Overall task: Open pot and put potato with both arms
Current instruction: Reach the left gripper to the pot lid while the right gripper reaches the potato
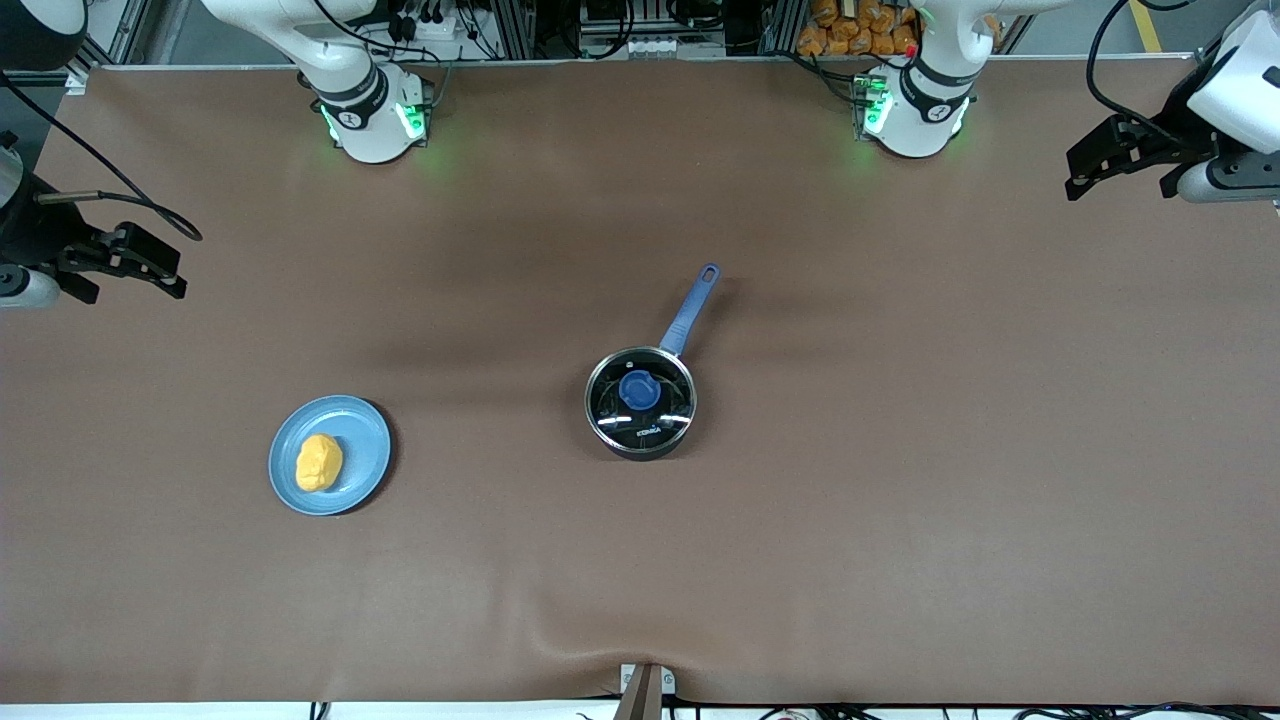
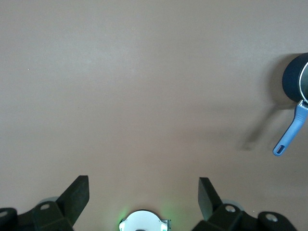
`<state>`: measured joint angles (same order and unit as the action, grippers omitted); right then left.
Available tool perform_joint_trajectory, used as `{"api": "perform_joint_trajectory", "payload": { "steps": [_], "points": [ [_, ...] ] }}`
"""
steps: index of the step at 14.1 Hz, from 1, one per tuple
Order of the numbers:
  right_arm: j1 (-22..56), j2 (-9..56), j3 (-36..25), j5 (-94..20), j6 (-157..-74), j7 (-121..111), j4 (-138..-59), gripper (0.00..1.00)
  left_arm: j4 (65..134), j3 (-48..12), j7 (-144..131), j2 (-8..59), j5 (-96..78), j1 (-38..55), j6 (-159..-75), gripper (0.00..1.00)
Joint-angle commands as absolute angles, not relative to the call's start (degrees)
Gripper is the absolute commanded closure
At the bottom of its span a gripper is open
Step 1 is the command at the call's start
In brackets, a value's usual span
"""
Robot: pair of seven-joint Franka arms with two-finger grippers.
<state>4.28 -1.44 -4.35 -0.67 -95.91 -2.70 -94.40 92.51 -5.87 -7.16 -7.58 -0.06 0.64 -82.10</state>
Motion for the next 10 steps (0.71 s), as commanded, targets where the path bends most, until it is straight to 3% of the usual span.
{"api": "perform_joint_trajectory", "payload": {
  "steps": [1, 5, 10],
  "points": [
    [3.7, -2.0, -3.9, -0.7, -95.6, -2.2, -94.5, 0.0, 91.5, -6.3, -7.8, -7.6, 1.3, 0.4, -82.1, 0.0],
    [3.7, -2.0, -3.9, -0.6, -95.6, -2.3, -94.5, 0.0, 89.4, -6.2, -7.6, -6.1, 1.5, 0.6, -82.0, 0.0],
    [3.6, -1.5, -3.9, -0.8, -97.5, -2.2, -95.1, 0.0, 85.7, -8.8, -10.4, 0.8, 0.6, 3.1, -81.8, 0.0]
  ]
}}
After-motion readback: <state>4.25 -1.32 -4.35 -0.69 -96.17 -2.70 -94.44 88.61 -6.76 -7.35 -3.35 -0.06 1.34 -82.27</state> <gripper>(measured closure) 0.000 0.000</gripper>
